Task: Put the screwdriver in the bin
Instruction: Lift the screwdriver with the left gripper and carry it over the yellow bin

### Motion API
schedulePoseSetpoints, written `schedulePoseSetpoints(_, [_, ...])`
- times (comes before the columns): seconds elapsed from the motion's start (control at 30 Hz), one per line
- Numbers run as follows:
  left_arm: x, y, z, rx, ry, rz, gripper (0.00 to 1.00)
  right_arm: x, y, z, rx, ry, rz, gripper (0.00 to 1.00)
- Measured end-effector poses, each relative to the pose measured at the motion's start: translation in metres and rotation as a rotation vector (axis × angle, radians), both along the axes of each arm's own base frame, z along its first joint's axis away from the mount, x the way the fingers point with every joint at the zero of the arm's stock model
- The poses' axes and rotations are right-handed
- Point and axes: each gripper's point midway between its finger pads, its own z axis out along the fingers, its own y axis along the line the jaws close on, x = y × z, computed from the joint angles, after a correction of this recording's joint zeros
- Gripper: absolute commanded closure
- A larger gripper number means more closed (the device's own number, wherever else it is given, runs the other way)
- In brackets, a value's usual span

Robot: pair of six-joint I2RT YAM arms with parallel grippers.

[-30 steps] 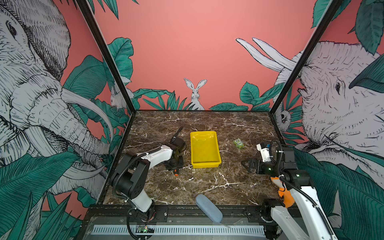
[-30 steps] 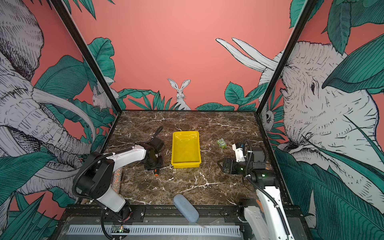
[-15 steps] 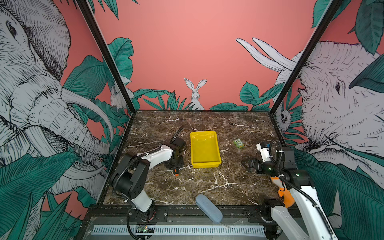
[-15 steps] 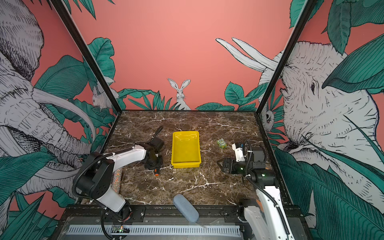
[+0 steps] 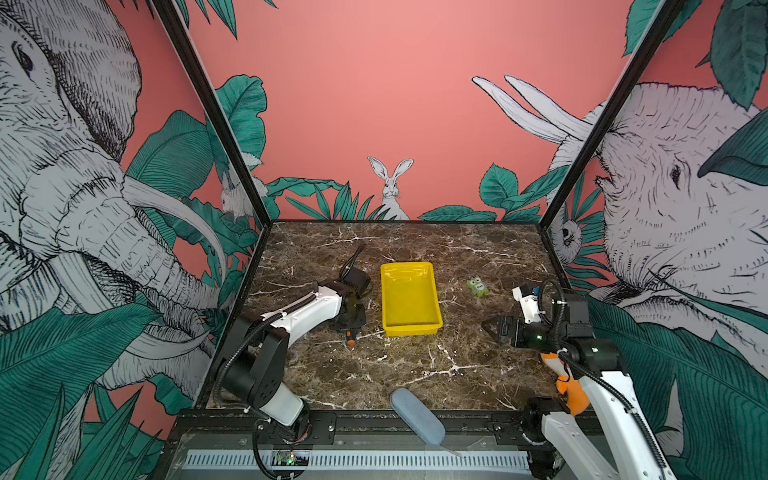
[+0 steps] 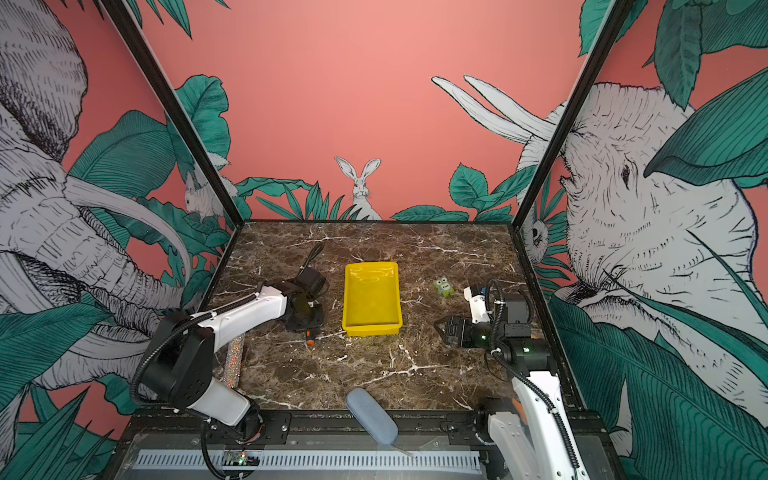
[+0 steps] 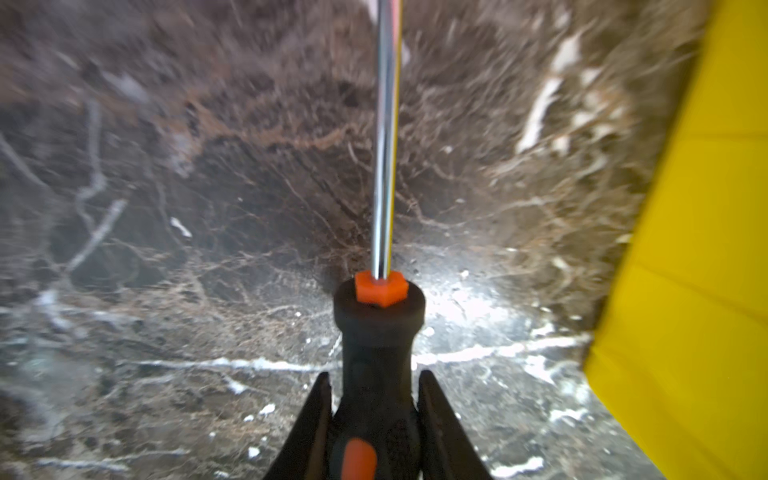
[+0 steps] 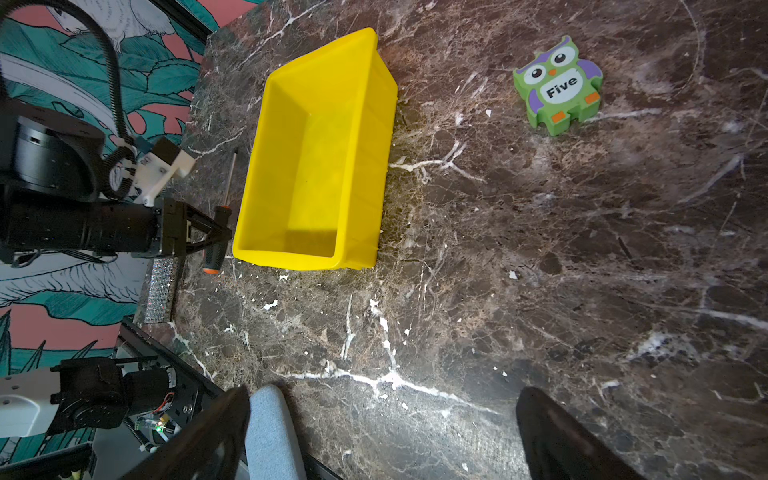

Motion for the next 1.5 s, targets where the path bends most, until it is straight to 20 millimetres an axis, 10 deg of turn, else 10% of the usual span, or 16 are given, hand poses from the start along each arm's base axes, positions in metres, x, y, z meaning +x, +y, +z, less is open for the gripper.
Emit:
schedulePoseSetpoints(0.33, [0.030,-0.013,0.067,-0.034,-0.164,-0.041,1.00,0.000,0.000,0.000,0.000,0.000,0.000,0.01])
schedulePoseSetpoints(0.63, [0.049,-0.071,0.119,-0.054,-0.302,-0.228,1.00,0.000,0.000,0.000,0.000,-0.001,0.000,0.01])
schedulePoseSetpoints(1.03, [0.044,-0.143,0.072,-0.035,-0.202,-0.436,1.00,0.000,0.000,0.000,0.000,-0.002,0.000,0.01])
schedulePoseSetpoints(1.5, [0.037,-0.158,0.022,0.014,-0.091,-0.530,0.95,0.001,0.000,0.001,0.001,-0.005,0.000,0.01])
